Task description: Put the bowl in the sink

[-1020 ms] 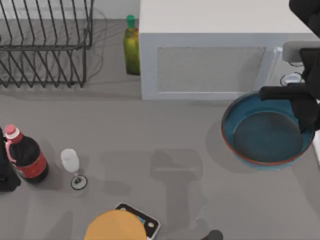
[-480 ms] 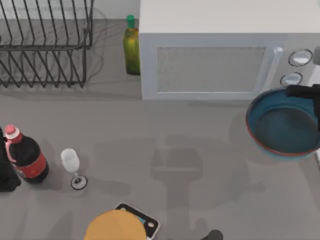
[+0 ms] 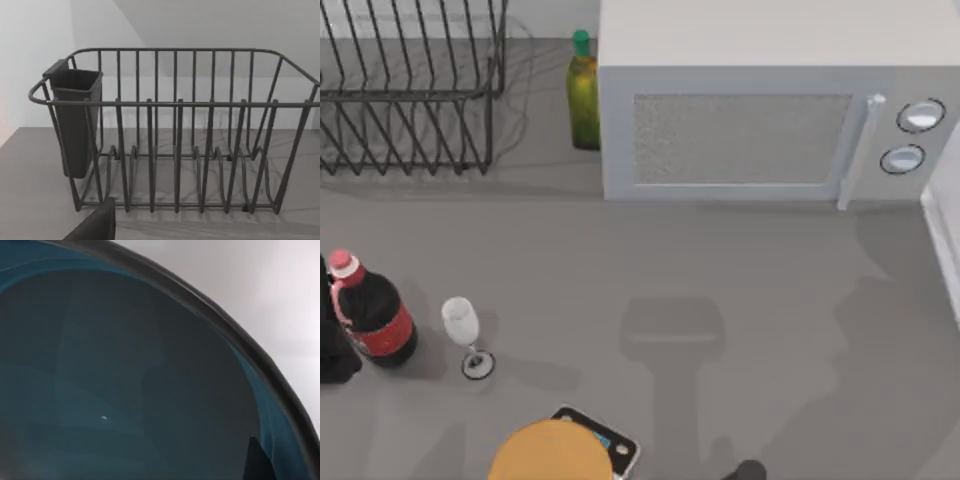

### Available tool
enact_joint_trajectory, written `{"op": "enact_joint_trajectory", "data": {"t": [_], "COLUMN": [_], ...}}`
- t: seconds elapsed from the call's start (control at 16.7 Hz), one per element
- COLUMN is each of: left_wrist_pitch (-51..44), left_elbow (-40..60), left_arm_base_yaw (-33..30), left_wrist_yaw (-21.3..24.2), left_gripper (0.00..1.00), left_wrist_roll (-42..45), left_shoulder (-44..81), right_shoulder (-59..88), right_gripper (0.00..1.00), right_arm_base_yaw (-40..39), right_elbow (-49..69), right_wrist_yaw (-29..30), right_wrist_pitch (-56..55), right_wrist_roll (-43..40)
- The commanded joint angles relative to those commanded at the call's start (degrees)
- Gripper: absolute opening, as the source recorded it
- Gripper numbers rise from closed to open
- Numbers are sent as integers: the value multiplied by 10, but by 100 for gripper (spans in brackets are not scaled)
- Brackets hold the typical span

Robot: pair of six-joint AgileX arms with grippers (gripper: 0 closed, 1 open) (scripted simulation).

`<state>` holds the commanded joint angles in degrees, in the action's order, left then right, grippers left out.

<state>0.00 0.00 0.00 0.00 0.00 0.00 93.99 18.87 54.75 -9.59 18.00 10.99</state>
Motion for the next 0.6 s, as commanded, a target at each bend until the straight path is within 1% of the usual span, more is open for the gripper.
{"op": "enact_joint_trajectory", "data": {"t": [0.18,0.3,0.48,0.6], "left_wrist_pitch": [0,0,0,0], "left_elbow": [0,0,0,0], "left_arm_base_yaw": [0,0,0,0], "left_wrist_yaw": [0,0,0,0], "left_gripper": [100,100,100,100], "left_wrist_roll": [0,0,0,0], "left_shoulder": [0,0,0,0], "right_shoulder": [-19,-35,-58,-70], "right_gripper": [0,0,0,0], "right_arm_base_yaw": [77,109,129,129], "right_elbow": [-74,-116,-163,-184], "right_wrist_yaw": [-46,-78,-125,-152], "right_wrist_pitch": [-234,-370,-530,-609], "right_wrist_roll": [-32,-51,-74,-86]}}
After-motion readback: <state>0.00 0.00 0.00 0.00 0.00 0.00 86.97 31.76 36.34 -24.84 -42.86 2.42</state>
